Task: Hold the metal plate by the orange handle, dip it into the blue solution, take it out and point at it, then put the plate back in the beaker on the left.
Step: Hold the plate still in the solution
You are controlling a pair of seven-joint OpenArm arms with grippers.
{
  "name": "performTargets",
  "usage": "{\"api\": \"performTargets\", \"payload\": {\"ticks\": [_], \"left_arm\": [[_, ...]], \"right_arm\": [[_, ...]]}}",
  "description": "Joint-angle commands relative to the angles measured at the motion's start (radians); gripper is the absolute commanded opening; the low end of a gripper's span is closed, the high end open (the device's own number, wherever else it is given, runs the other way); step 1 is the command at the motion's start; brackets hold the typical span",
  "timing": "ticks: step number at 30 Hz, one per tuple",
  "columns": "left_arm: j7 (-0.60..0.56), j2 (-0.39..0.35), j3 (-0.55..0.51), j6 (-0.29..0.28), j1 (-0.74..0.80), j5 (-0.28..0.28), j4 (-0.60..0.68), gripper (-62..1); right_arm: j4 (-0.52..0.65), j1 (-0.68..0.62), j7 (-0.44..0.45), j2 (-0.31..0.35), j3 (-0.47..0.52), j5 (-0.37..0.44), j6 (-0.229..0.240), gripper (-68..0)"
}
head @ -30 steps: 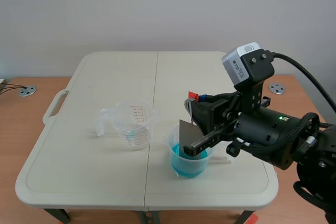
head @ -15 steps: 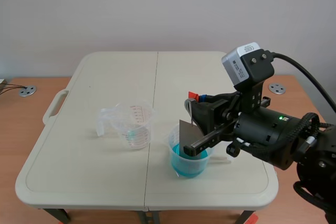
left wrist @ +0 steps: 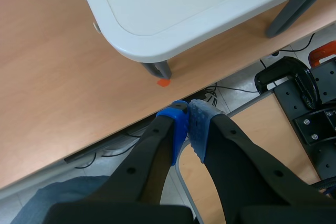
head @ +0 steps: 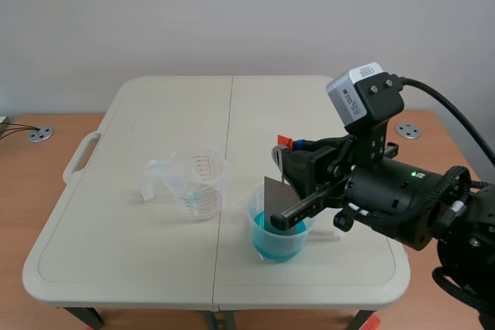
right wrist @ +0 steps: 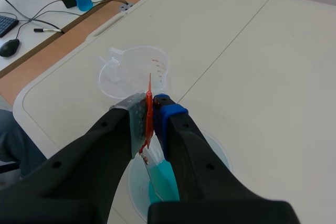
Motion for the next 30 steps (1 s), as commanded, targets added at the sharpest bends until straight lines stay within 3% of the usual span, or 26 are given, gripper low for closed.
{"api": "performTargets", "payload": {"ticks": [1, 30], "left_arm": [[-0.010, 0.005, 0.000, -0.002, -0.005, -0.006, 0.007, -59.3], [-0.007, 0.005, 0.000, -0.002, -0.004, -0.006, 0.007, -59.3]], "right_arm": [[0.002, 0.009, 0.000, 0.003, 0.002, -0.005, 0.000, -66.2], [0.032, 0.009, 0.014, 0.003, 0.004, -0.001, 0.001, -66.2]]}}
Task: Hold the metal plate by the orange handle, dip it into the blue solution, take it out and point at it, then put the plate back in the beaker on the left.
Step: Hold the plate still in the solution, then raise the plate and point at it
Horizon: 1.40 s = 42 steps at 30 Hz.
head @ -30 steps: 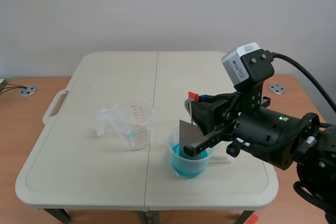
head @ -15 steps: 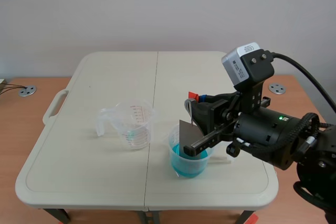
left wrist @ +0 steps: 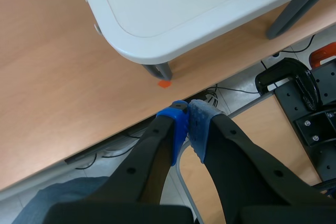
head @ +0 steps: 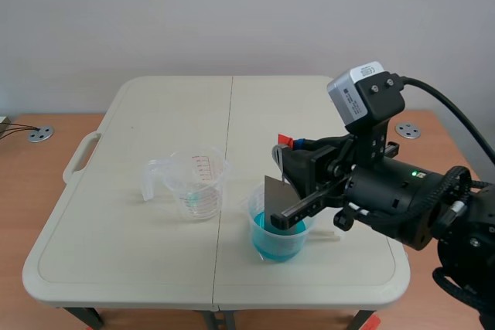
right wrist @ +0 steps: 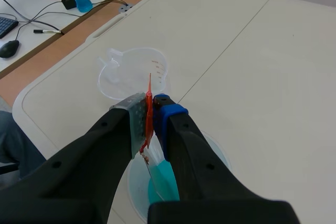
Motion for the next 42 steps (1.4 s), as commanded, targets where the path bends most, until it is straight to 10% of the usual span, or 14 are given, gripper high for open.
{"api": "performTargets", "payload": {"ticks": [1, 42], "left_arm": [[-0.010, 0.005, 0.000, -0.002, -0.001, -0.006, 0.007, -59.3], [-0.013, -0.003, 0.002, -0.021, -0.102, -0.007, 0.011, -59.3]], "right_arm": [[0.035, 0.009, 0.008, 0.003, 0.004, 0.000, 0.001, -66.2], [0.343, 0.008, -0.103, 0.003, 0.060, 0.034, 0.028, -66.2]]}}
